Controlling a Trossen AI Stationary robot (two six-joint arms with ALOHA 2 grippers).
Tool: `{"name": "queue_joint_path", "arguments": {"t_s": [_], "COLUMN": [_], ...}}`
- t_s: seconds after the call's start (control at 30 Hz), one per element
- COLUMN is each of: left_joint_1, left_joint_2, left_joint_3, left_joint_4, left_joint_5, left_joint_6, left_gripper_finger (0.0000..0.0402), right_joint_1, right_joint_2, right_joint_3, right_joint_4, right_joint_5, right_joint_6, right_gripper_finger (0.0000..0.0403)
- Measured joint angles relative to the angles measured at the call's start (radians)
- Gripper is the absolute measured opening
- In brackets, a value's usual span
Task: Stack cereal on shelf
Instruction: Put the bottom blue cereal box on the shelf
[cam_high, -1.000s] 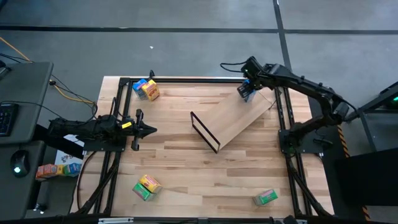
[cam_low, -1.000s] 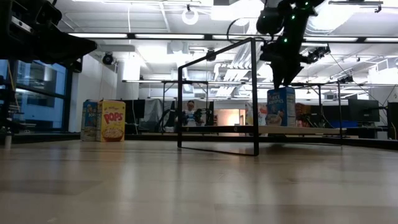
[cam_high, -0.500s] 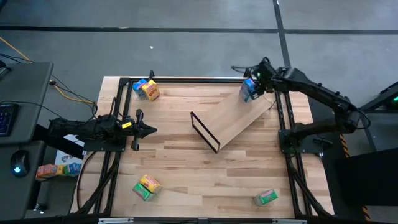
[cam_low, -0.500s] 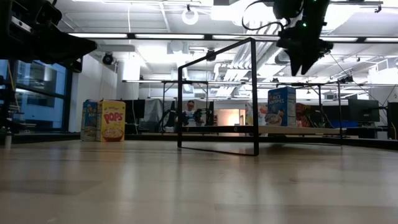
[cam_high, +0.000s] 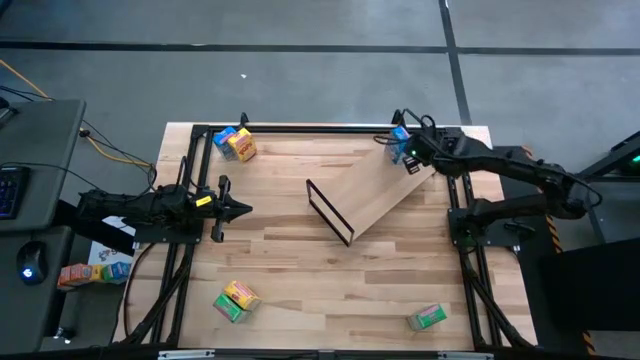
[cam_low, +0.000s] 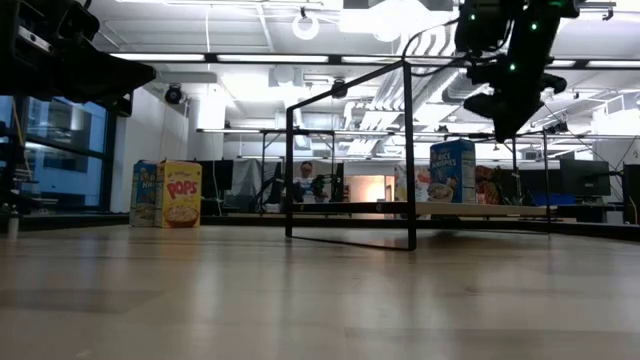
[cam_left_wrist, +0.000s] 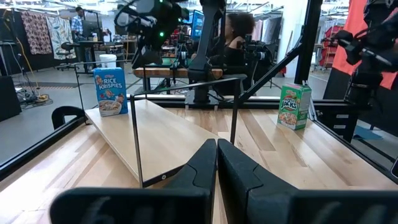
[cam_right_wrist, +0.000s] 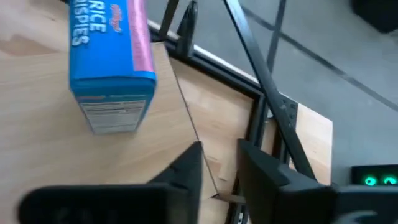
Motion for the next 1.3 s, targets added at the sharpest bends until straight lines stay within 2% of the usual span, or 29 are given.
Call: {"name": "queue_joint_path", "arguments": {"t_s": [0.07,0.13,0.33,0.77,1.3], "left_joint_1": [0.000,0.000,0.000,0.000,0.000], "left_joint_2": [0.000,0.000,0.000,0.000,0.000], "left_joint_3": [0.000,0.000,0.000,0.000,0.000], "left_joint_4": [0.000,0.000,0.000,0.000,0.000], "left_joint_5": [0.000,0.000,0.000,0.000,0.000], "left_joint_6": [0.000,0.000,0.000,0.000,0.000], "left_gripper_finger": [0.0008,0.0008,0.0008,0.0008,0.0008], "right_joint_1": [0.006,0.012,0.013,-0.012,-0.052], "right_joint_2": [0.000,0.001,0.002,0.004,0.063], "right_joint_3": [-0.030,-0.055,-0.087,-0.094,-0.094], "right_joint_4": [0.044,0.100,0.181,0.369,0.365], "right_joint_5": [-0.003,-0.010,0.055,0.074,-0.094], "right_joint_6": [-0.004,-0.008,-0.008,-0.079,-0.106], "right_gripper_finger": [0.0020,0.0007,0.0012,0.0001,0.0000]}}
